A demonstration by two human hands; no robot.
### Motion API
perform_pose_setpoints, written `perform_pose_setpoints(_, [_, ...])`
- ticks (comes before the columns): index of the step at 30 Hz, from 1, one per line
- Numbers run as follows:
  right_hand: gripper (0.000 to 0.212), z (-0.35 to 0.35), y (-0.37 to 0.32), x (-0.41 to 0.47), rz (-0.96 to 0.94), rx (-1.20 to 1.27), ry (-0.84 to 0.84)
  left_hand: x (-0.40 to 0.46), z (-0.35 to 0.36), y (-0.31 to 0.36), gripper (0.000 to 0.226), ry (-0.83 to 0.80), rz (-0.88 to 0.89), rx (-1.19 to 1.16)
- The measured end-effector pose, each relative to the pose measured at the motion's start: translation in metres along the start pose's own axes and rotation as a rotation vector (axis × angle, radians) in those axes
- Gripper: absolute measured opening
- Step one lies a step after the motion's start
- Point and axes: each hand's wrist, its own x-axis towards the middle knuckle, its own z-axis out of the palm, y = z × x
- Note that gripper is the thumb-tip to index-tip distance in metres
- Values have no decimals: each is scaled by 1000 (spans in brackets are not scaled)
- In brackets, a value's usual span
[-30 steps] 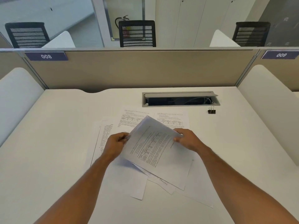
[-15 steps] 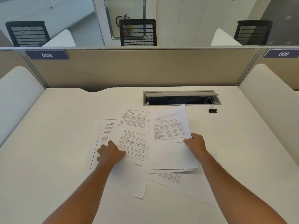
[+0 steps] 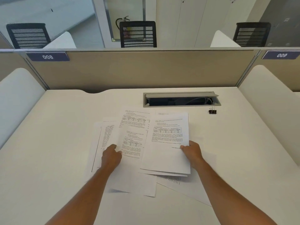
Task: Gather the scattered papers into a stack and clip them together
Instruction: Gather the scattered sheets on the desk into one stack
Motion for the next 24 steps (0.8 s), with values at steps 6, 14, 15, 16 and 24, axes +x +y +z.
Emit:
perform_pose_setpoints(6, [26,19,1,-15,-12,33,-152,-3,8,5,14,-117,-137,-368])
perform_pose_setpoints(14, [35,46,-1,-34,-81,-121,-298,-15,19,11,20,-319,-115,-582])
perform_pose_setpoints(15, [35,46,-3,-34,-109,-166,-292,-16,19,11,25,-300,-93,-559])
perform_pose_setpoints(16, [35,44,-5,-33,-154,-239,-251,-17,18,11,28,-261,-85,-525])
perform_pose_setpoints(24, [91,3,-22,-5,-28,-821,110,-12,12,0,36,-106,-121,-477])
